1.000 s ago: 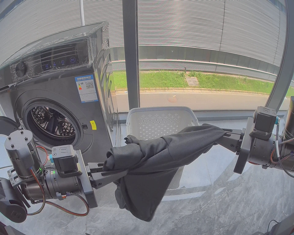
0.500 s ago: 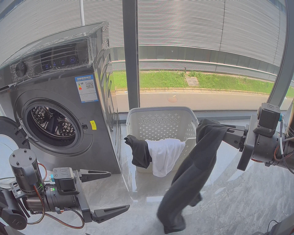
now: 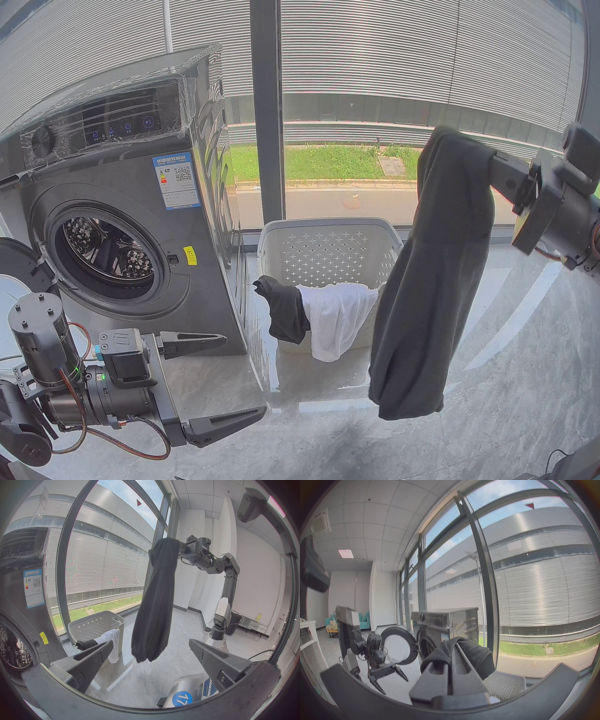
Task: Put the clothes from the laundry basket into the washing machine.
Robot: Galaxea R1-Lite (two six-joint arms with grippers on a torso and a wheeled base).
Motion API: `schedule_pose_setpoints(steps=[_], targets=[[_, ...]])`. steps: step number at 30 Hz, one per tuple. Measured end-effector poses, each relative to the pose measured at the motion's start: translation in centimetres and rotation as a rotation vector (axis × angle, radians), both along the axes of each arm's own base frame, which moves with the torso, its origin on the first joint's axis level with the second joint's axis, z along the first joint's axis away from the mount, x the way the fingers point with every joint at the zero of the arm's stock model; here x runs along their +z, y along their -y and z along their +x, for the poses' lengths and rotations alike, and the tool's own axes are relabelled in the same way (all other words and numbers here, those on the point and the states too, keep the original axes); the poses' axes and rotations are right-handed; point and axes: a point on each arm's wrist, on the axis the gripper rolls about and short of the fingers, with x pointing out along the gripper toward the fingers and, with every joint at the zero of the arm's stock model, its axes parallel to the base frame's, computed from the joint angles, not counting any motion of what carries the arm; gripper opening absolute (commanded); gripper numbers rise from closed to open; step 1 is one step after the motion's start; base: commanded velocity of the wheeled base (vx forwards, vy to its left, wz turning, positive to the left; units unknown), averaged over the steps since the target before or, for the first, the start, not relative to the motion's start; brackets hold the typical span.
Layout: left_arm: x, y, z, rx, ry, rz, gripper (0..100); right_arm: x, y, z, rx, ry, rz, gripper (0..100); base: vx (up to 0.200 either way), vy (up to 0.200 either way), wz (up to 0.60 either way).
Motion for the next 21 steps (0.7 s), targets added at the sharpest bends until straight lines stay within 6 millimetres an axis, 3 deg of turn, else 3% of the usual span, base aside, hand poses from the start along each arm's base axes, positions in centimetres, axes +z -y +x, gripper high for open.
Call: schedule_pose_setpoints(steps=[15, 21], targets=[[-1.9, 0.6, 0.9, 0.001, -0.081, 0.052, 100, 6.3, 0.5, -3.0, 0.076, 0.191, 0.181, 0, 0.000, 0.000, 0.00], [-2.6, 0.7, 1.4, 0.009, -0.112, 0.070, 100, 7.2, 0.6, -3.2, 0.078, 0.215, 0.203, 0, 0.000, 0.000, 0.00]])
